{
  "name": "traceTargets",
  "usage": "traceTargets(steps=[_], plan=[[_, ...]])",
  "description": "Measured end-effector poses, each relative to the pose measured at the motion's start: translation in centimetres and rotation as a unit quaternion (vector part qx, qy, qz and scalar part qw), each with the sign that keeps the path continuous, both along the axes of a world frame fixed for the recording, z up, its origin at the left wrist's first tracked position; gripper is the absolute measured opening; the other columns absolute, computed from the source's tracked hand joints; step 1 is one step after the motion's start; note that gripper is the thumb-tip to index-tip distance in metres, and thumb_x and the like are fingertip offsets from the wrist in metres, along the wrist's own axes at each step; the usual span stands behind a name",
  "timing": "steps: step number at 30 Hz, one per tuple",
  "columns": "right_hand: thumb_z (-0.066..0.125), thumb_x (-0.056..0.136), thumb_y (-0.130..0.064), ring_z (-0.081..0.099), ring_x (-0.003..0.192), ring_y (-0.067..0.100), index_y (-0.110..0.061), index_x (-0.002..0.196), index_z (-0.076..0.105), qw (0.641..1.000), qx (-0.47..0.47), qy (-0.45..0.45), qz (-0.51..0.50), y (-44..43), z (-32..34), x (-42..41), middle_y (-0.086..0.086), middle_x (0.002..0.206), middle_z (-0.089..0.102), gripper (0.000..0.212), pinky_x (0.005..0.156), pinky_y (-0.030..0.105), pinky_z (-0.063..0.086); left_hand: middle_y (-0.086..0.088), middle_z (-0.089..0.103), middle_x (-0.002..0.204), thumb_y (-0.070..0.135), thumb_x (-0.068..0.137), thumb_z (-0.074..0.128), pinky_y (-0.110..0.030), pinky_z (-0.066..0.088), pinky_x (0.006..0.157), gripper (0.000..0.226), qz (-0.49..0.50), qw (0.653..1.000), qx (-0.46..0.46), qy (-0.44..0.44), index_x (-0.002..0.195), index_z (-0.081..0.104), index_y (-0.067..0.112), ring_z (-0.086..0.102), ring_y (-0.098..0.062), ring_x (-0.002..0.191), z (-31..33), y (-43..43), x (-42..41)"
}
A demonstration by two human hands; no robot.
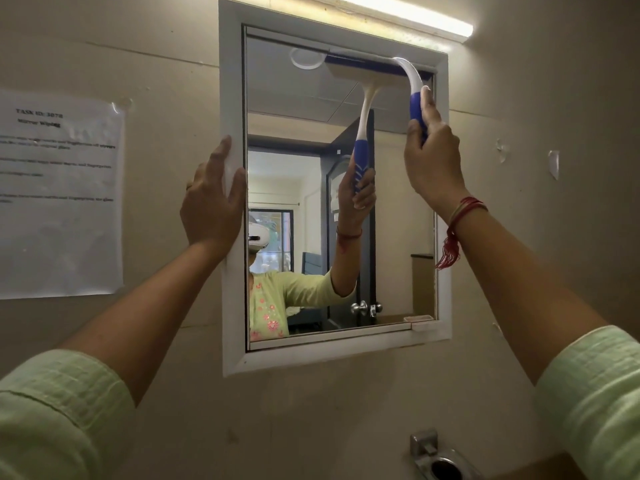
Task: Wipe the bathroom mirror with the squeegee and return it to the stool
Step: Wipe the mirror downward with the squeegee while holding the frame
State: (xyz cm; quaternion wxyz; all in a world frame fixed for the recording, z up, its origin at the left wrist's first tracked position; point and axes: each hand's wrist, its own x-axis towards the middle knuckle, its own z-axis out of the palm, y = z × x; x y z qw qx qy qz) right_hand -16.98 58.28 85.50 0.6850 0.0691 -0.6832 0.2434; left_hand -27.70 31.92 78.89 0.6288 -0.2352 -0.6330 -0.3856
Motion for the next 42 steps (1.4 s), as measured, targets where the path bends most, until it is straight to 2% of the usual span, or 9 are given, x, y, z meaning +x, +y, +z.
traceTargets(steps=[4,7,10,14,21,25,32,38,42], plan=[[0.036,0.100,-0.024,0.056,0.084,0.007,-0.017,0.147,0.019,1.000,0.015,-0.012,-0.018,0.5,-1.1,0.2,0.006,0.112,0.062,0.050,0.066,0.006,0.044,-0.010,0.055,0.132,0.037,0.098,0.042,-0.038,0.047,0.083,0.046,0.002,1.000,-0.001,0.000,0.142,0.034,0.027,0.057,-0.030,0.109,0.1,0.0,0.0],[0.035,0.101,-0.023,0.054,0.079,0.007,-0.018,0.148,0.016,0.999,0.022,-0.020,-0.020,0.3,-2.4,0.3,0.011,0.110,0.061,0.051,0.072,0.018,0.052,-0.009,0.054,0.133,0.037,0.098,0.041,-0.042,0.049,0.086,0.046,0.003,1.000,0.001,-0.003,0.142,0.034,0.027,0.056,-0.030,0.111,0.1,0.0,0.1],[0.035,0.100,-0.024,0.049,0.062,-0.001,-0.020,0.148,0.016,0.999,0.021,-0.016,-0.031,0.3,-3.7,0.3,0.000,0.088,0.053,0.051,0.064,0.014,0.049,-0.009,0.053,0.133,0.038,0.097,0.041,-0.040,0.048,0.086,0.047,0.000,1.000,0.000,-0.004,0.142,0.033,0.027,0.056,-0.029,0.112,0.1,0.0,0.1],[0.035,0.100,-0.024,0.048,0.055,0.000,-0.022,0.148,0.016,0.999,0.014,-0.023,-0.024,0.2,-5.6,0.3,-0.009,0.071,0.048,0.051,0.056,0.009,0.042,-0.008,0.053,0.134,0.037,0.098,0.041,-0.038,0.047,0.087,0.047,0.001,1.000,0.003,-0.006,0.142,0.033,0.027,0.055,-0.028,0.114,0.1,0.0,0.2],[0.034,0.100,-0.025,0.048,0.052,0.005,-0.026,0.148,0.010,0.998,0.013,-0.055,-0.022,-0.2,-10.9,0.5,-0.005,0.065,0.045,0.053,0.053,0.014,0.043,-0.007,0.051,0.136,0.038,0.097,0.040,-0.038,0.047,0.089,0.047,-0.004,1.000,0.005,-0.012,0.143,0.033,0.028,0.053,-0.027,0.117,0.1,0.0,0.2],[0.033,0.100,-0.028,0.047,0.053,0.006,-0.031,0.148,0.009,0.998,0.008,-0.067,-0.017,-0.1,-13.7,0.9,0.002,0.070,0.049,0.053,0.055,0.020,0.046,-0.007,0.051,0.136,0.039,0.097,0.039,-0.038,0.047,0.090,0.047,-0.001,1.000,0.001,-0.014,0.143,0.032,0.028,0.052,-0.027,0.118,0.1,0.0,0.3],[0.031,0.099,-0.032,0.046,0.049,0.011,-0.044,0.142,-0.001,0.997,0.020,-0.064,-0.025,-0.3,-18.5,1.1,-0.010,0.062,0.040,0.055,0.047,0.024,0.048,-0.006,0.053,0.134,0.039,0.096,0.039,-0.035,0.046,0.088,0.047,-0.002,1.000,0.007,-0.010,0.142,0.033,0.029,0.054,-0.026,0.116,0.0,0.1,0.1],[0.025,0.094,-0.046,0.042,0.046,0.006,-0.049,0.141,0.000,0.997,0.020,-0.065,-0.020,-0.3,-21.1,1.5,-0.012,0.060,0.039,0.053,0.043,0.018,0.040,-0.006,0.052,0.135,0.039,0.096,0.039,-0.035,0.045,0.089,0.048,0.003,1.000,0.004,-0.016,0.143,0.031,0.029,0.052,-0.027,0.117,0.1,0.0,0.1],[0.029,0.096,-0.039,0.046,0.047,0.014,-0.051,0.140,0.000,0.996,0.016,-0.084,-0.014,-0.5,-22.9,2.2,-0.007,0.060,0.042,0.054,0.043,0.032,0.048,-0.004,0.052,0.135,0.039,0.096,0.039,-0.034,0.044,0.088,0.048,0.009,1.000,0.011,-0.021,0.143,0.032,0.031,0.052,-0.026,0.116,0.1,0.0,0.2]])
